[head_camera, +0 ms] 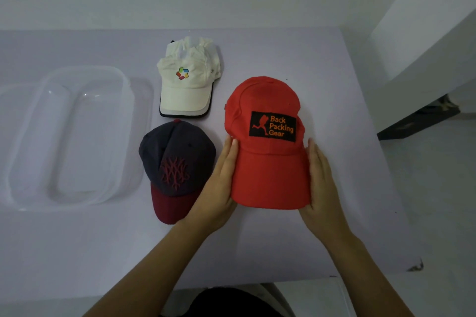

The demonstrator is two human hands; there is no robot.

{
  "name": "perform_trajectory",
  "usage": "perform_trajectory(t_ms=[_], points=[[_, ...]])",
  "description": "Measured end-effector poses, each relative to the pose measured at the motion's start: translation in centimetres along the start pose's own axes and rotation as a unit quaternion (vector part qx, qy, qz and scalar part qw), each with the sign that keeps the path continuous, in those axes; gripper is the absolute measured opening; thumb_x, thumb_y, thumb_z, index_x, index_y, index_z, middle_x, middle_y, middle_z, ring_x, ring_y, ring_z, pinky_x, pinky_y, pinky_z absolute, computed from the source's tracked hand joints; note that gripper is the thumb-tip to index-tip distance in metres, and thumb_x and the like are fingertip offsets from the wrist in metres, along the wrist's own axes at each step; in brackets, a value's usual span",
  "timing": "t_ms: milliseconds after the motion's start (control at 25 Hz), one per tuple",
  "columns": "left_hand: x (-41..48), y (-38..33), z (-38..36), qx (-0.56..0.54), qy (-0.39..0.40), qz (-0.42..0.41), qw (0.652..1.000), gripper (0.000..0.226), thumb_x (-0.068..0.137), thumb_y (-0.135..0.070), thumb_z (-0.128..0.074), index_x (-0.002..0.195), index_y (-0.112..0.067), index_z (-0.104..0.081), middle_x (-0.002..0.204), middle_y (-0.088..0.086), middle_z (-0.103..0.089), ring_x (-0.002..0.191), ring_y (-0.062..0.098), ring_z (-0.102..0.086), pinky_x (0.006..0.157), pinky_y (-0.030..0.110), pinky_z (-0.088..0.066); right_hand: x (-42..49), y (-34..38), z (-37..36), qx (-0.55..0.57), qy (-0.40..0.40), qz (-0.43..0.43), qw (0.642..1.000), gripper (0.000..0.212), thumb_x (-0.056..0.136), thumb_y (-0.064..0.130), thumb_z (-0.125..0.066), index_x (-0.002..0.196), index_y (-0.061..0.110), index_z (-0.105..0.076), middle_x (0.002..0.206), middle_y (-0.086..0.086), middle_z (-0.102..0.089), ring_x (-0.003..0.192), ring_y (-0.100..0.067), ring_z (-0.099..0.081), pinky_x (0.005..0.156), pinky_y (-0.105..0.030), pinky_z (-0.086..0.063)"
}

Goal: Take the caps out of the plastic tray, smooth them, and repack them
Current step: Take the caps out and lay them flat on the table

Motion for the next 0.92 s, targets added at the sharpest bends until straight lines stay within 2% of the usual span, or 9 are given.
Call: perform_trajectory(t_ms=[80,160,240,400,480,600,680,800,920], points=[[-0.1,-0.8,-0.4,-0.028,0.005,0.001,1.0,0.061,0.092,-0.05,-0.04,0.146,-0.031,-0.017,0.155,-0.007,-0.02,0.143,0.007,-0.02,0.111,0.015,-0.027,0.0,0.4,-0.8,0.133,0.014,-0.035,0.99,0.07,0.092,0.06,-0.033,0.148,0.021,-0.016,0.155,-0.001,-0.027,0.141,-0.012,-0.028,0.113,-0.027,-0.029],[-0.4,-1.8,-1.1,-0.072,-0.01,0.034,0.997,0.026,0.098,-0.04,-0.039,0.123,-0.034,-0.045,0.121,-0.014,-0.055,0.109,-0.007,-0.058,0.083,0.009,-0.048,-0.2,0.6,-1.6,0.201,-0.008,-0.071,0.977,0.051,0.097,0.04,-0.042,0.144,0.026,-0.029,0.143,0.01,-0.046,0.13,-0.006,-0.045,0.103,-0.027,-0.043],[-0.6,-2.5,-1.9,-0.111,-0.018,0.047,0.993,0.035,0.101,-0.008,-0.036,0.128,-0.031,-0.034,0.117,-0.015,-0.05,0.089,-0.024,-0.056,0.071,-0.001,-0.044,-0.3,1.5,-2.5,0.223,-0.008,-0.075,0.972,0.058,0.094,0.016,-0.046,0.146,0.021,-0.021,0.138,0.029,-0.043,0.127,0.003,-0.044,0.099,-0.015,-0.041],[-0.5,-1.8,-1.4,-0.214,-0.074,0.05,0.973,0.055,0.096,-0.005,-0.041,0.142,-0.025,-0.018,0.136,-0.01,-0.041,0.107,-0.025,-0.047,0.085,-0.002,-0.038,-0.5,1.4,-3.5,0.232,0.019,-0.085,0.969,0.064,0.093,0.004,-0.044,0.146,0.012,-0.01,0.134,0.039,-0.038,0.122,0.017,-0.04,0.095,-0.004,-0.035],[-0.4,-1.7,-0.6,-0.203,-0.088,0.057,0.974,0.05,0.098,-0.006,-0.04,0.138,-0.032,-0.024,0.133,-0.017,-0.04,0.108,-0.027,-0.045,0.085,-0.002,-0.037,-0.7,1.8,-3.2,0.237,0.016,-0.087,0.967,0.062,0.093,0.007,-0.043,0.147,0.012,-0.012,0.137,0.03,-0.036,0.121,0.017,-0.04,0.096,-0.005,-0.036],[-0.9,-1.5,-0.9,-0.09,0.017,-0.001,0.996,0.08,0.092,-0.013,-0.048,0.149,-0.025,0.007,0.159,0.0,-0.009,0.144,0.006,-0.016,0.115,0.021,-0.022,-0.9,1.4,-1.2,0.175,0.02,-0.042,0.983,0.047,0.099,0.034,-0.038,0.144,0.03,-0.024,0.143,0.024,-0.04,0.13,0.006,-0.038,0.104,-0.021,-0.04],[-1.3,0.2,-0.8,0.027,0.076,-0.029,0.996,0.094,0.083,0.003,-0.048,0.147,-0.026,0.015,0.159,-0.002,0.007,0.145,0.004,0.001,0.119,0.024,-0.01,-1.3,0.9,-0.1,0.073,0.045,-0.002,0.996,0.06,0.091,0.062,-0.032,0.144,0.047,-0.01,0.158,0.011,-0.012,0.143,-0.002,-0.015,0.115,-0.024,-0.025],[0.0,1.4,2.2,-0.093,-0.007,0.059,0.994,0.092,0.072,0.015,-0.04,0.148,-0.021,-0.002,0.152,-0.017,-0.005,0.137,-0.015,-0.006,0.118,0.024,-0.012,-1.6,-0.2,0.1,-0.027,0.049,0.054,0.997,0.055,0.092,0.059,-0.031,0.141,0.056,-0.006,0.157,0.017,0.01,0.146,-0.009,-0.001,0.118,-0.025,-0.013],[3.4,2.3,5.3,-0.279,-0.11,0.171,0.939,0.069,0.078,-0.015,-0.041,0.145,-0.022,-0.028,0.143,-0.016,-0.032,0.134,0.0,-0.03,0.112,0.026,-0.024,-1.5,0.1,-0.3,-0.014,0.045,0.054,0.997,0.052,0.092,0.06,-0.029,0.141,0.055,-0.01,0.159,0.008,-0.001,0.146,-0.019,-0.007,0.116,-0.048,-0.022]])
Point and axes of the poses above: each hand's wrist, its own x-axis towards the middle knuckle, its own z-axis out of the back of the hand, y = z × x, the point moved 9 cm from there along x, towards the middle knuckle
